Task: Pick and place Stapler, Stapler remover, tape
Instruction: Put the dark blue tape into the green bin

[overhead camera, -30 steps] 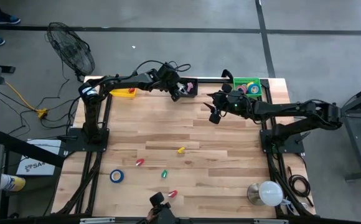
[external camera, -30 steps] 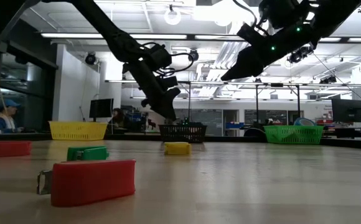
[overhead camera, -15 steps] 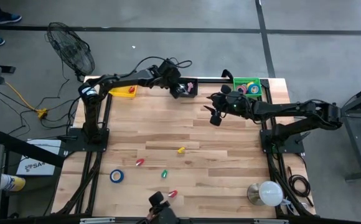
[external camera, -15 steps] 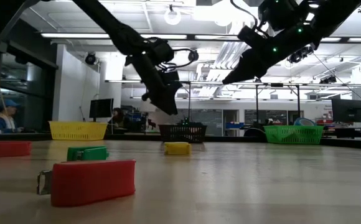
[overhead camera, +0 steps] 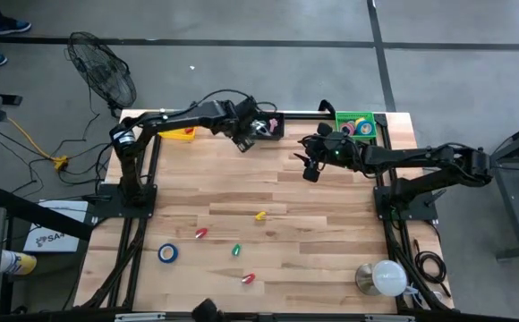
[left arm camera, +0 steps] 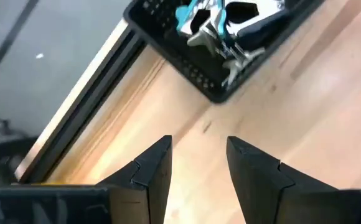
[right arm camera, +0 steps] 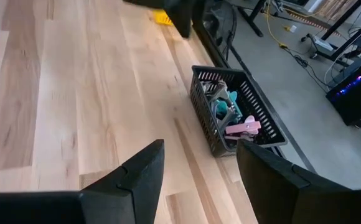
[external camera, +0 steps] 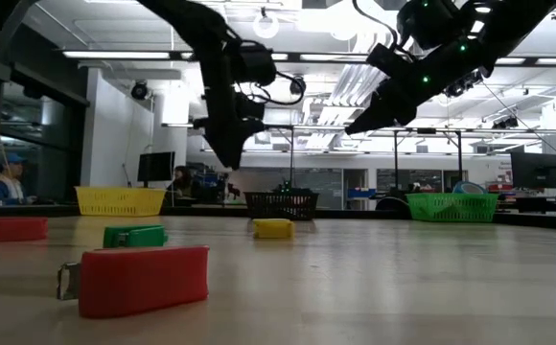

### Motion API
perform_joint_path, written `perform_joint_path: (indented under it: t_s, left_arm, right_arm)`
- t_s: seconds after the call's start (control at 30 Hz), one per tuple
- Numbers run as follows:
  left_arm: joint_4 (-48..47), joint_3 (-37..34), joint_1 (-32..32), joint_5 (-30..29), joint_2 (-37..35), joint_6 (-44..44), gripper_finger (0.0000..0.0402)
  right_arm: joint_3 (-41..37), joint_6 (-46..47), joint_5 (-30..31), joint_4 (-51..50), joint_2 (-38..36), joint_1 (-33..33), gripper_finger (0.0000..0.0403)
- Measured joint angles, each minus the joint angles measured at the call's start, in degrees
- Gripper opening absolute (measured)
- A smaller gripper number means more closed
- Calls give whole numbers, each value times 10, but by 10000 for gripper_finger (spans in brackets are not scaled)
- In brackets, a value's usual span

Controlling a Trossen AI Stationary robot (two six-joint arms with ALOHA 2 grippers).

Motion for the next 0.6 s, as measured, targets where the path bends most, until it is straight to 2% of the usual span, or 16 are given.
perform_joint_path:
  t_s: [0.17, 0.4, 0.6]
  left_arm:
    - [-92, 0, -56, -42, -21, -76, 149]
    - [-249, -3, -170, -111, -26, -236, 149]
    - [-309, -32, -274, -108, -27, -379, 149]
  right_arm:
    - [0, -7, -2, -10, 0, 0, 192]
    - [0, -7, -40, -31, 0, 0, 192]
    - [0, -7, -66, -59, 0, 0, 192]
